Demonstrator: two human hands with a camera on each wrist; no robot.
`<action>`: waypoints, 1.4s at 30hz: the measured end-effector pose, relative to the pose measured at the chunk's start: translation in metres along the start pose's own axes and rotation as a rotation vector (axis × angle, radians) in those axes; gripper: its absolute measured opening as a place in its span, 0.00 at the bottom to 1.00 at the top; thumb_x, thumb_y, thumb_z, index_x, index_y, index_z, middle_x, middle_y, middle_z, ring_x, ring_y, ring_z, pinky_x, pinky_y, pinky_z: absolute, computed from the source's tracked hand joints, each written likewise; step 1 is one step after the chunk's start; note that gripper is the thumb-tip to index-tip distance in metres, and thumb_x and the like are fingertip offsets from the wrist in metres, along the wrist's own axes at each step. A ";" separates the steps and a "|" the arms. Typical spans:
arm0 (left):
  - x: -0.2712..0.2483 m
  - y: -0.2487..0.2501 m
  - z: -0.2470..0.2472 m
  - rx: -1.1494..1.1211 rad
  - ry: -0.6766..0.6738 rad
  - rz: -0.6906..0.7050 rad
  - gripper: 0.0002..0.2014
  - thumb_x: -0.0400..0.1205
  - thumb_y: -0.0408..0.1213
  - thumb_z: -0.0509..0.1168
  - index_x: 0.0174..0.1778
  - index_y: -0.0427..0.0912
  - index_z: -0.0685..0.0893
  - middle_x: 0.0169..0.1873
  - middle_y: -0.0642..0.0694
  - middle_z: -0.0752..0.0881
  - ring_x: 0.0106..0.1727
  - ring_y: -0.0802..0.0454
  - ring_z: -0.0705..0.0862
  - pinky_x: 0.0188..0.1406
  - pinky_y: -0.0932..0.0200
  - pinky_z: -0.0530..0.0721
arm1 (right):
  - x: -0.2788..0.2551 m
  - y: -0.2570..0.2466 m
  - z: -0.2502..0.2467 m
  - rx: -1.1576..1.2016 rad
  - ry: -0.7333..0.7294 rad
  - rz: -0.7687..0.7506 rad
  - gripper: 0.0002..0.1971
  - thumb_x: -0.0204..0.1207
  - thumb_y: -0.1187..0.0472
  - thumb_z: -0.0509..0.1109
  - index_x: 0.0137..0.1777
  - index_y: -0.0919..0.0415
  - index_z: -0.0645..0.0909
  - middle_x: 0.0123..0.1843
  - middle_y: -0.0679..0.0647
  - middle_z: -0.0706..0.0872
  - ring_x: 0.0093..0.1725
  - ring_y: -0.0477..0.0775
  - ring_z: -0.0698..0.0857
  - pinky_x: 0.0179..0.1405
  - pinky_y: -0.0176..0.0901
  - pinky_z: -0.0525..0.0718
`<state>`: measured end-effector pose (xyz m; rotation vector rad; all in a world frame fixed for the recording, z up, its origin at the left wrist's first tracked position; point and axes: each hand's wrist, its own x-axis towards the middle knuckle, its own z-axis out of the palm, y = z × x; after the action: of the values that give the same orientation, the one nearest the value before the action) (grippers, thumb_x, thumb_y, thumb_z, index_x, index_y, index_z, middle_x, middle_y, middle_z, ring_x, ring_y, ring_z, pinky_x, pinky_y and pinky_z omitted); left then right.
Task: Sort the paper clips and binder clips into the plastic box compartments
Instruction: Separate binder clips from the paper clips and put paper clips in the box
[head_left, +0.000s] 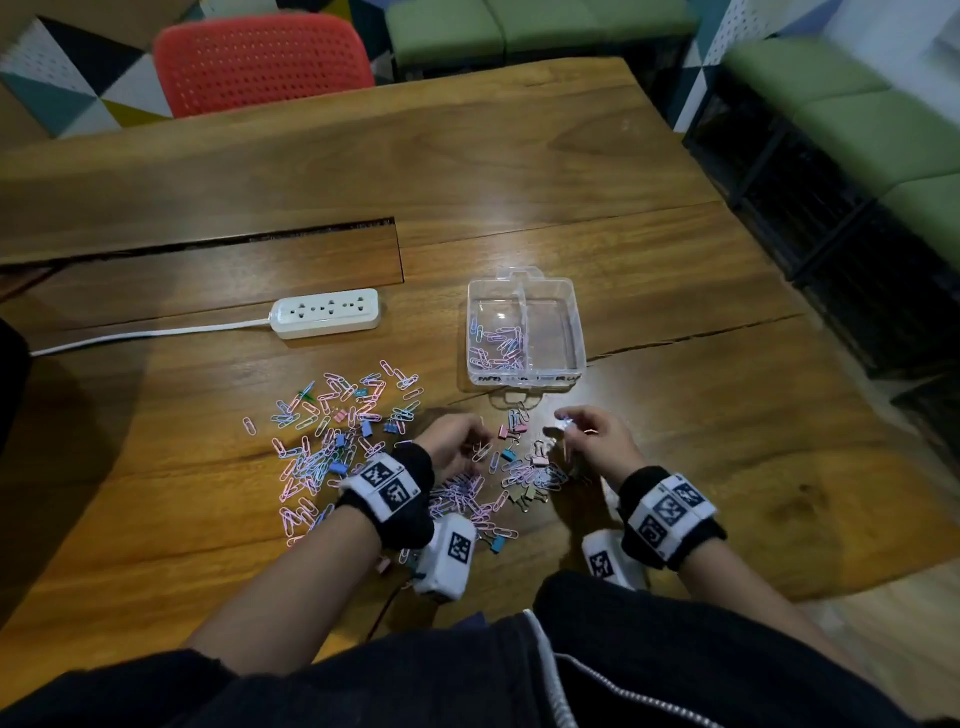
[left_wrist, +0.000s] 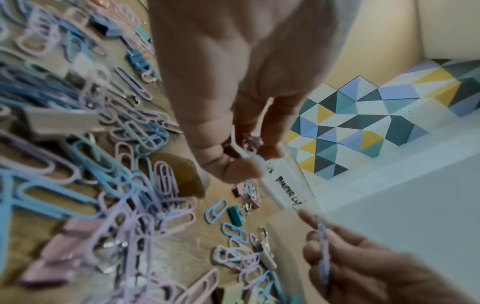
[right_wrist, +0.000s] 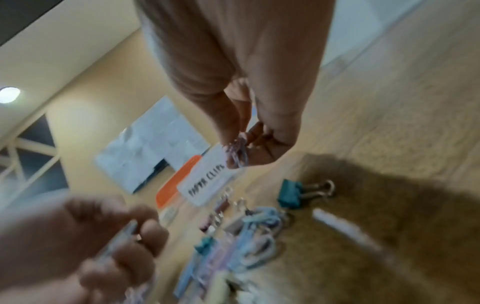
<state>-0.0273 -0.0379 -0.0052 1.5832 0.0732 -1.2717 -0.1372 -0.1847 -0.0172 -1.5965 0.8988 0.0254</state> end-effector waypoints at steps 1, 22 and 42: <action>0.002 0.001 0.002 -0.048 0.007 0.007 0.12 0.82 0.28 0.51 0.32 0.39 0.70 0.32 0.45 0.72 0.29 0.53 0.70 0.23 0.62 0.73 | -0.001 -0.001 -0.003 0.124 -0.015 0.047 0.11 0.78 0.74 0.56 0.51 0.64 0.79 0.38 0.52 0.79 0.34 0.47 0.78 0.34 0.36 0.78; 0.012 -0.001 0.008 1.192 0.284 0.338 0.14 0.78 0.47 0.65 0.54 0.44 0.76 0.55 0.43 0.85 0.55 0.44 0.83 0.50 0.54 0.80 | -0.020 0.022 0.005 -0.713 -0.018 -0.147 0.13 0.69 0.56 0.74 0.49 0.58 0.77 0.42 0.50 0.76 0.43 0.50 0.75 0.40 0.37 0.71; 0.003 -0.029 0.030 1.434 0.158 0.463 0.19 0.80 0.50 0.63 0.64 0.46 0.76 0.59 0.43 0.84 0.59 0.45 0.83 0.55 0.52 0.81 | -0.021 0.038 0.000 -0.676 -0.013 -0.234 0.04 0.77 0.64 0.63 0.44 0.64 0.77 0.41 0.51 0.74 0.44 0.52 0.75 0.38 0.33 0.67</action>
<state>-0.0633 -0.0490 -0.0231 2.6259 -1.2851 -0.7504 -0.1727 -0.1723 -0.0383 -2.3195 0.7214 0.1908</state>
